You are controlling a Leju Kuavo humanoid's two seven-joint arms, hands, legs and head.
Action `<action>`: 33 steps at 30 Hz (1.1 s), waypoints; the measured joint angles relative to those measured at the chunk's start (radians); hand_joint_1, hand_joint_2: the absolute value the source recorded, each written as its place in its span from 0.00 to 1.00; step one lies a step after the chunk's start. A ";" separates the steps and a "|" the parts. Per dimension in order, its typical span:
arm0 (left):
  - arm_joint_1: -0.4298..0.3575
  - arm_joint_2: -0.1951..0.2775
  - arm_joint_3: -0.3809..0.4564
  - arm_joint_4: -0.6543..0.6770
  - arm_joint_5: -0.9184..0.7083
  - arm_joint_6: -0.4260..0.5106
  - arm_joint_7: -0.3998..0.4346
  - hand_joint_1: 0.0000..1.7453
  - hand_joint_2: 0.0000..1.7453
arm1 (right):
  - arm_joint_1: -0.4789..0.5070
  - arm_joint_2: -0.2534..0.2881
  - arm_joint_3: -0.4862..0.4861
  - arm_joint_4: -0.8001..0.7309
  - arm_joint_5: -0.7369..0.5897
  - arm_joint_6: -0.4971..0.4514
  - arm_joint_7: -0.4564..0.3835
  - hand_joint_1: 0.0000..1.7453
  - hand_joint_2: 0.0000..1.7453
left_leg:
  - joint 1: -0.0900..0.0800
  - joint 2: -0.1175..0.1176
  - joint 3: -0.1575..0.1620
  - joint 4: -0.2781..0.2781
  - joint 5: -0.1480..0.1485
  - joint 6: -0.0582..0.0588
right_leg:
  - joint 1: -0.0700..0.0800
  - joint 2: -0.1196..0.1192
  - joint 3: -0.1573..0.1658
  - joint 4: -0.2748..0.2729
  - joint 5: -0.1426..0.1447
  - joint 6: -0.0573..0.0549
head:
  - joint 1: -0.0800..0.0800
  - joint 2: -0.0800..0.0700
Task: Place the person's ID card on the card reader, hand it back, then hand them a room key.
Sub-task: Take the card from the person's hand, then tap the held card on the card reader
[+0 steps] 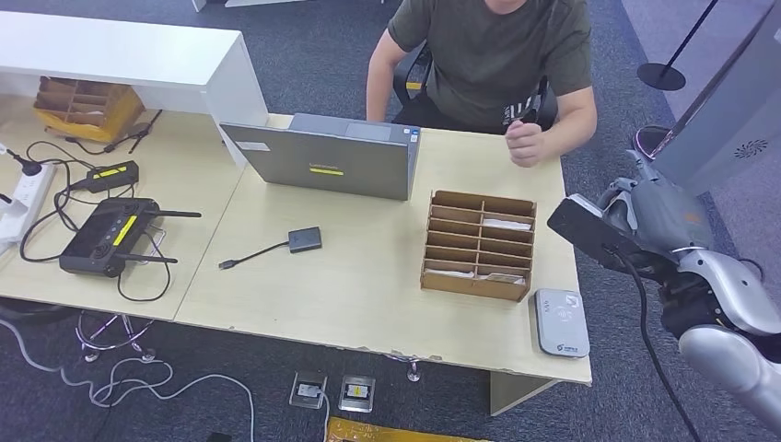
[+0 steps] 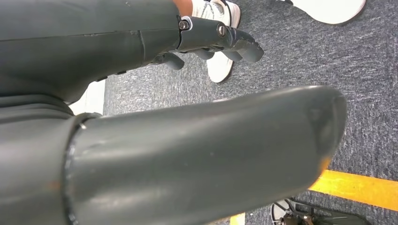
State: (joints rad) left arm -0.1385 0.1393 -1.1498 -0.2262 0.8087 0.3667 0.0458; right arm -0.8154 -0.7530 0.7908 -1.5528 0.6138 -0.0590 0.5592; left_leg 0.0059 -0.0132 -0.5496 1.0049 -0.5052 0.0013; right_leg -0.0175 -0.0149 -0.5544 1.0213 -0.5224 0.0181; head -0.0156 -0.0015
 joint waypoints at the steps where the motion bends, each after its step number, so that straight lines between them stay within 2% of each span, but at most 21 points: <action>1: 0.000 0.000 0.000 0.000 0.000 0.000 0.000 0.00 0.00 | 0.000 0.000 0.000 0.001 0.000 0.000 0.000 1.00 1.00 | 0.000 0.000 0.000 0.000 0.000 0.000 | 0.000 0.000 0.000 0.000 0.000 0.000 | 0.000 0.000; 9: 0.000 0.001 0.000 0.000 -0.004 0.000 0.000 0.00 0.00 | 0.050 0.010 0.030 0.024 0.016 -0.013 -0.028 1.00 1.00 | 0.000 0.000 0.000 0.000 0.000 0.000 | 0.000 0.000 0.000 0.000 0.000 0.000 | 0.000 0.000; 17: 0.002 0.002 0.000 0.000 -0.008 0.001 0.000 0.00 0.00 | 0.147 0.013 0.054 0.088 0.035 -0.084 -0.042 1.00 1.00 | 0.000 0.000 0.000 0.000 0.000 0.000 | 0.000 0.000 0.000 0.000 0.000 0.000 | 0.000 0.000; 27: 0.004 0.007 0.000 0.000 -0.012 0.003 0.005 0.00 0.00 | 0.275 -0.019 0.047 0.094 0.058 -0.083 -0.030 1.00 1.00 | 0.000 0.001 0.001 0.000 0.000 0.000 | 0.000 0.000 0.000 0.000 0.000 0.000 | 0.000 0.000; 33: 0.007 0.012 0.000 0.000 -0.011 0.004 0.005 0.00 0.00 | 0.320 -0.015 0.050 0.099 0.085 -0.079 -0.053 1.00 1.00 | 0.000 0.001 0.001 0.000 0.000 0.000 | 0.000 0.000 0.001 0.000 0.000 0.000 | 0.000 0.000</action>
State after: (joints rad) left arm -0.1317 0.1511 -1.1498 -0.2262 0.7977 0.3707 0.0511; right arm -0.4955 -0.7685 0.8413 -1.4541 0.6988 -0.1377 0.5059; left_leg 0.0061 -0.0123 -0.5489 1.0047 -0.5054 0.0012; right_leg -0.0173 -0.0150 -0.5538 1.0213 -0.5224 0.0181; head -0.0156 -0.0015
